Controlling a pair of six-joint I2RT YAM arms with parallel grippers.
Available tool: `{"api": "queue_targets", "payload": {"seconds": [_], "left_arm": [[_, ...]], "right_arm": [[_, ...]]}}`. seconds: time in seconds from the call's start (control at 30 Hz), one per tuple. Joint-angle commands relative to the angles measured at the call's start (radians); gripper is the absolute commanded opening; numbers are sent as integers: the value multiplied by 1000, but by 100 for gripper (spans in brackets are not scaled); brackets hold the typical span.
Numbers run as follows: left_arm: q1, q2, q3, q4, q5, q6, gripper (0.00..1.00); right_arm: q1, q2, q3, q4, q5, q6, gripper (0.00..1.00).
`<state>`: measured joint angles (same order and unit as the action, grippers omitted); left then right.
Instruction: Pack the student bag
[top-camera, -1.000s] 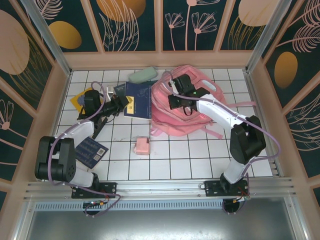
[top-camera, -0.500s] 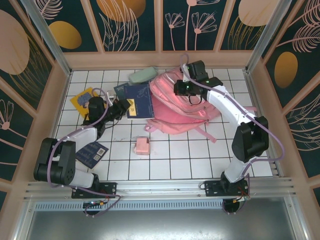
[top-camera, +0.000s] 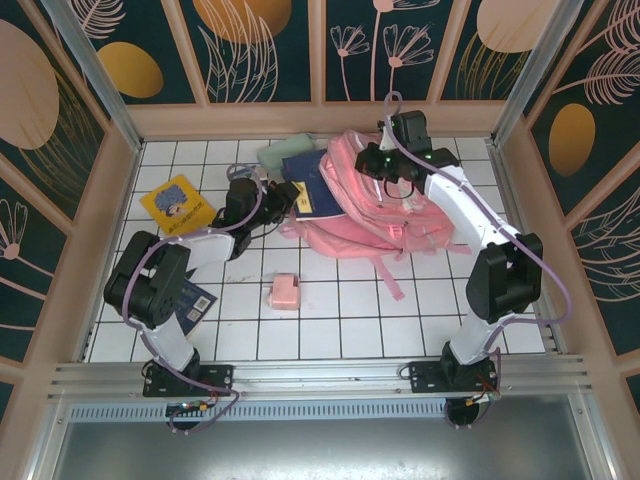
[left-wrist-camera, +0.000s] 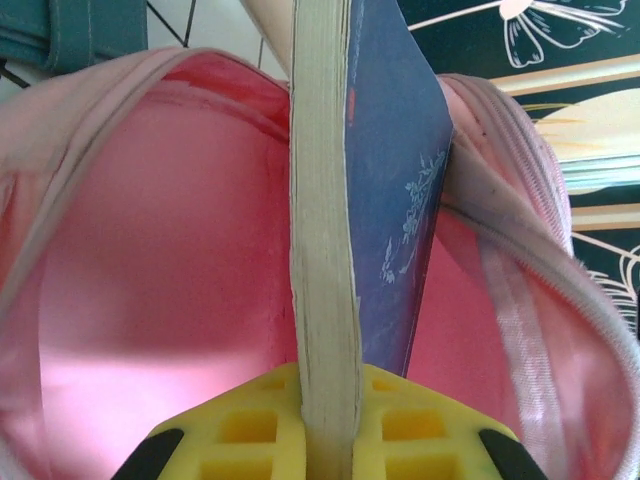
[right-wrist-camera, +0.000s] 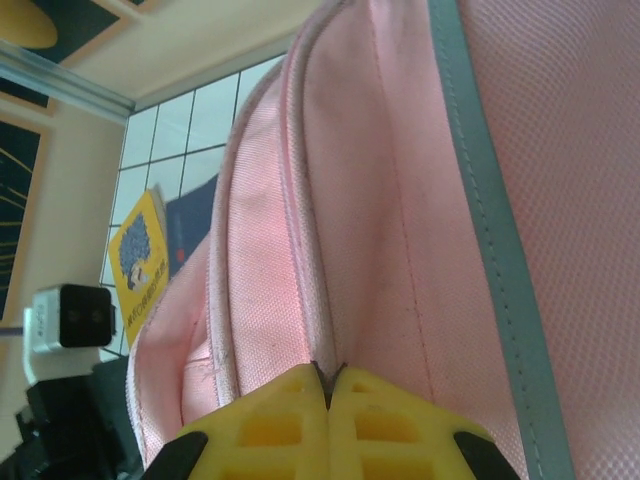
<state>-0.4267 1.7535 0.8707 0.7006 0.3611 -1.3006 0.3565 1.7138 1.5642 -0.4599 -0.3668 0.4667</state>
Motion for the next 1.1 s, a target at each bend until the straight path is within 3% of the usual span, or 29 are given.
{"api": "queue_targets", "payload": {"seconds": [0.0,0.2,0.33,0.43,0.63,1.07], "left_arm": [[-17,-8,-5,32,-25,-23,0],[-14,-124,-62,-105,-128,57,0],[-13,-123,-29,-178,-143,96,0],[-23,-57,29,-128,-70,79,0],[-105,110,226,-104,-32,53,0],[-265,481,661,-145,-65,-9,0]], "right_arm": [[-17,-66,48,87,-60,39,0],[-57,-90,0,117,-72,56,0],[-69,-92,-6,129,-106,56,0],[-70,-96,-12,142,-129,58,0],[-74,-100,-24,159,-169,62,0],[-90,-111,-66,261,-254,131,0]]}}
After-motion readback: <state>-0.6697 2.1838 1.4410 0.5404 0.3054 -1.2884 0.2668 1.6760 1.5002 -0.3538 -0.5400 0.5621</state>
